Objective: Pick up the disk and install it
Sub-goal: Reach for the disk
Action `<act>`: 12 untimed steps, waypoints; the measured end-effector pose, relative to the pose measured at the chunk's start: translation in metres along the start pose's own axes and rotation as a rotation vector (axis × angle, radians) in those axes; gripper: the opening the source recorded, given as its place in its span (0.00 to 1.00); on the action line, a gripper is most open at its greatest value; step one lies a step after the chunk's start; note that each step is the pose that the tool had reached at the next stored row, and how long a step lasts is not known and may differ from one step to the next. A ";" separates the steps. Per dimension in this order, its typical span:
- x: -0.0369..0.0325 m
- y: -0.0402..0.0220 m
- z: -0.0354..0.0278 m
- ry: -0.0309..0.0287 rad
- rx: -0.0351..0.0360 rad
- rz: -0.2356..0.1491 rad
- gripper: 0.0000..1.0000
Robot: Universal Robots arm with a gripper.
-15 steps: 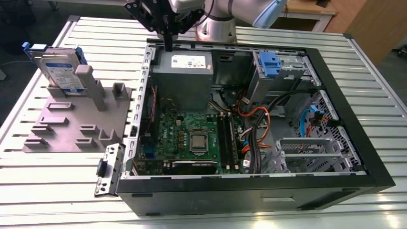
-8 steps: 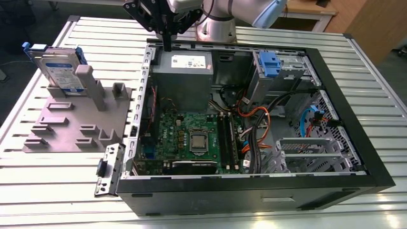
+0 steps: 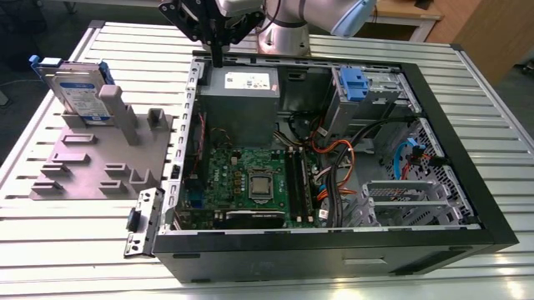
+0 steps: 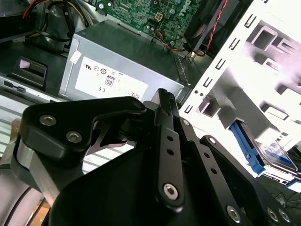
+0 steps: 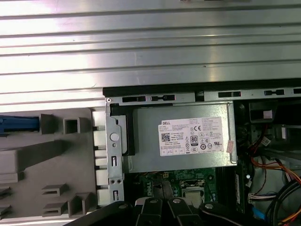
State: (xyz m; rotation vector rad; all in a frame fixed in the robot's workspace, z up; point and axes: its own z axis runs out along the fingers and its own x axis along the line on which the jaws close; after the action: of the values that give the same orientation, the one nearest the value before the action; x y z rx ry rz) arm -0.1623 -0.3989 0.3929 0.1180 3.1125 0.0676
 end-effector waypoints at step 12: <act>0.0129 -0.0007 -0.0003 0.0000 0.0000 0.000 0.11</act>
State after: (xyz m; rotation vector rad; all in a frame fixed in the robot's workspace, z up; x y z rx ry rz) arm -0.1752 -0.3987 0.3928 0.1180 3.1125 0.0676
